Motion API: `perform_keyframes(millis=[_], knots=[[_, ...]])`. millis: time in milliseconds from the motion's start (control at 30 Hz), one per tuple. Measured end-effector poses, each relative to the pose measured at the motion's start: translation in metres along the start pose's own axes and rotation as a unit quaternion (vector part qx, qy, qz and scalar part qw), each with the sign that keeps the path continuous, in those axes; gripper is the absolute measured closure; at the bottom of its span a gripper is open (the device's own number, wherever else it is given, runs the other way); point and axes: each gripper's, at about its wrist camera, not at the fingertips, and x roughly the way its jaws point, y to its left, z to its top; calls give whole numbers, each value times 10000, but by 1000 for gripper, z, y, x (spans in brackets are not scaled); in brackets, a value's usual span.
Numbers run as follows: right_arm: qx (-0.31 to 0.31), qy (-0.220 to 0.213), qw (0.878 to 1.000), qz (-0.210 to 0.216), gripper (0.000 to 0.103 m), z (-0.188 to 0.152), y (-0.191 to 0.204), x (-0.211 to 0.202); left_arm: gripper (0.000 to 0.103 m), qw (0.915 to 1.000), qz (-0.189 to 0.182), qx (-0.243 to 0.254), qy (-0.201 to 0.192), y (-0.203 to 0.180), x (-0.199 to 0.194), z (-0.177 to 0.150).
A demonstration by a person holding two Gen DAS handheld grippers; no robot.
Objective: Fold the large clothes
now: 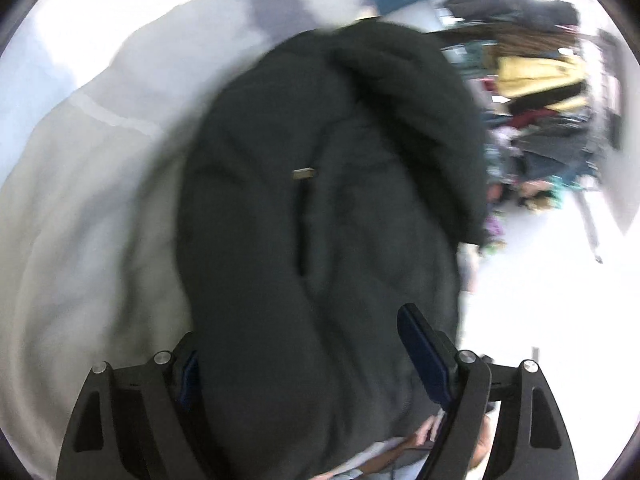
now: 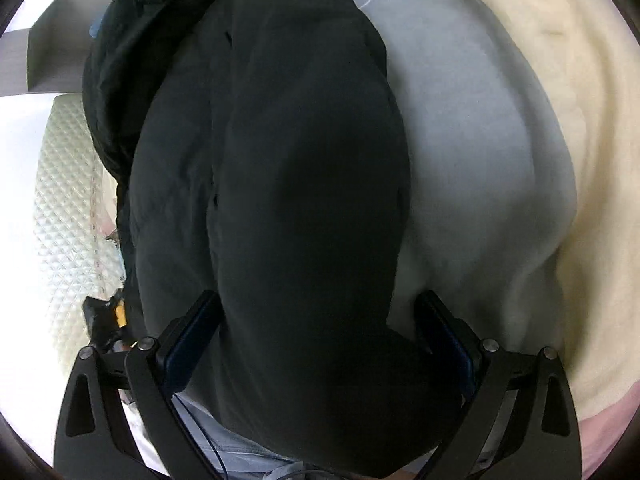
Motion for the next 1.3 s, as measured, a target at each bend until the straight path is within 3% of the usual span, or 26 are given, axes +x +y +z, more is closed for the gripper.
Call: perform_keyframes(millis=[67,133,200,233,333,400,500,567,600,633,700,767,1133,1300], knots=[[-141,-48,9998,156,8,1,6,0,20,9991,-385,88,-136,-6,-9,-2],[-384,-134,9966,723,14,3,18,-5,20,9981,-577,107,-210,-10,-13,-3],[-761,-219,9902,1146,14,0,34,-12,20,9993,-334,81,-139,-5,-10,-3],[-1062,-298,9855,1293,14,-2,45,-16,26,9999,-70,29,-80,-4,-3,-3],[-1382,-299,9838,1104,19,-6,59,-13,38,9970,656,-359,190,10,20,-1],[-1186,-125,9895,813,28,-8,50,-4,41,9954,793,-489,217,15,24,0],[-817,-104,9943,672,60,-4,33,2,49,9971,627,-375,195,7,25,0],[-917,-316,9931,661,78,-4,38,-5,58,9986,433,-243,202,-2,25,-2],[-1084,-422,9913,616,81,-4,44,-10,65,9992,351,-96,184,-11,25,-3],[-1242,-521,9894,550,85,-8,51,-15,79,9995,300,-36,113,-17,25,-2],[-1519,-714,9847,476,88,-13,66,-19,88,9999,124,59,-64,-27,13,-5],[-1508,-929,9818,682,90,-14,70,-26,92,9995,-118,170,-250,-38,0,-10],[-1871,-1965,9579,940,91,-31,90,-119,95,9952,-670,286,-658,-97,-68,-35],[-1993,-2112,9503,1123,91,-59,91,-148,95,9935,-565,427,-895,-115,-110,-69]])
